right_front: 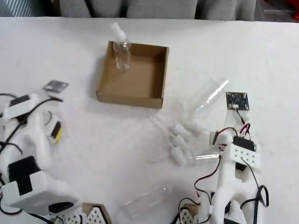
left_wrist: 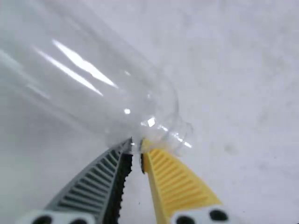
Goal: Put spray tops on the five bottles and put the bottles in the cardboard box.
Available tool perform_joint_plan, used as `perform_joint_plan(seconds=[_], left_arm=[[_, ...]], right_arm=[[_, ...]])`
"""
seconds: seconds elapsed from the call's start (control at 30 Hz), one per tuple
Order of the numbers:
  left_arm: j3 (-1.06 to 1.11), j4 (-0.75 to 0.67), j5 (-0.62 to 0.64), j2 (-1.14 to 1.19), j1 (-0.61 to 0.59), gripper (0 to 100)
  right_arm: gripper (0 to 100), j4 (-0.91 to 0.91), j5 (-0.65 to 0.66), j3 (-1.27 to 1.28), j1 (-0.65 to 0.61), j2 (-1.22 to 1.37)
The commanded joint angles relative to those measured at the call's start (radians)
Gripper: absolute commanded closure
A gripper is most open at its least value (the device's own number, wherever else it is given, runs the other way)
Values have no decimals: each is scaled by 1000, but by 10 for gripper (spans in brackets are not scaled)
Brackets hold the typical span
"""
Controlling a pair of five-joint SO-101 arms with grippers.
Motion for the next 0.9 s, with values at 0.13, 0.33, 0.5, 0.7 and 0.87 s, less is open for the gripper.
perform_joint_plan(seconds=[0.13, 0.33, 0.5, 0.7, 0.87], left_arm=[[-6, -104, 6, -2, 222, 955], [-12, -212, 127, -2, 272, 955], [-17, -209, 126, -12, 305, 954], [-141, -55, 54, -13, 294, 951], [-399, 207, -311, -13, 260, 950]], right_arm=[[981, -13, 11, -5, -4, -19], [981, -13, 12, -5, -4, -21], [981, -15, 12, -5, -5, -22], [981, -35, 12, -5, -7, -18], [981, -35, 12, -5, -8, -18]])
